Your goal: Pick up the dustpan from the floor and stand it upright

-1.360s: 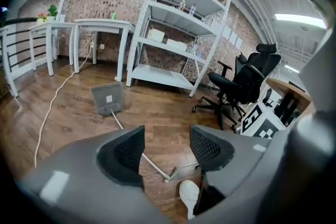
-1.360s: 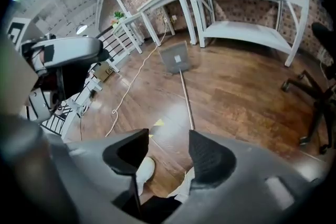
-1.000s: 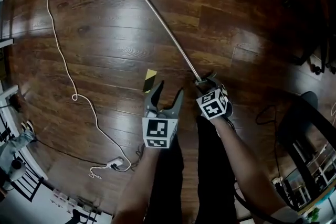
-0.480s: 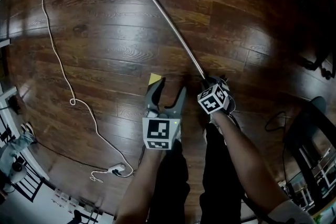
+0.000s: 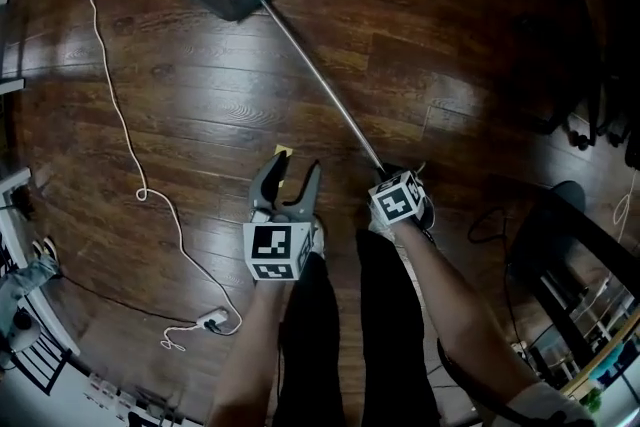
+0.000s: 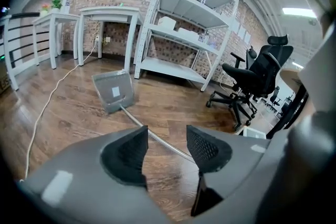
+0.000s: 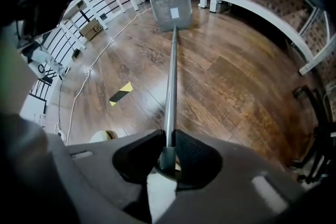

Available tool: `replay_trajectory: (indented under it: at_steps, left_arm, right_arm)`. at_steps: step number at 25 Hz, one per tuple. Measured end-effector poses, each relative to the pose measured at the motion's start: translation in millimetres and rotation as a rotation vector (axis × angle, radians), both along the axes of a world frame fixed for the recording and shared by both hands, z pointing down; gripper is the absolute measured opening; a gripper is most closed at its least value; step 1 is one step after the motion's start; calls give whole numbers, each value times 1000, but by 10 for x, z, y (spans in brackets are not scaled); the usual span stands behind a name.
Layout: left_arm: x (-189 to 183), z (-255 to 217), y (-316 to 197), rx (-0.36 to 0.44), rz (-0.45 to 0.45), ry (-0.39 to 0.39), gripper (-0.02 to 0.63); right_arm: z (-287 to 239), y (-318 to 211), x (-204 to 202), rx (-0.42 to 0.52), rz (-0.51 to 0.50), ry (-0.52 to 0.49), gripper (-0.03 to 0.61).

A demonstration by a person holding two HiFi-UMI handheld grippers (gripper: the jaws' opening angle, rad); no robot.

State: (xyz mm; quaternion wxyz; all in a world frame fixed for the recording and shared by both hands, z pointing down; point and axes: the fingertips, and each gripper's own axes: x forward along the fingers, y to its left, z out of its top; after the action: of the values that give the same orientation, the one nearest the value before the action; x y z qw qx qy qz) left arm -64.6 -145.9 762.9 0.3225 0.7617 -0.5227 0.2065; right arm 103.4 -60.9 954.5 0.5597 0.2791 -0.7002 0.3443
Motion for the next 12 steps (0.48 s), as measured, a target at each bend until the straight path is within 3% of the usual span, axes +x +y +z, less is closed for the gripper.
replay_trajectory:
  at_steps: [4, 12]
  left_arm:
    - [51, -574, 50, -20, -19, 14, 244]
    - [252, -1774, -45, 11, 33, 40, 242]
  right_arm:
    - [-686, 63, 264, -67, -34, 51, 67]
    - [-2030, -38, 875, -170, -126, 210, 66]
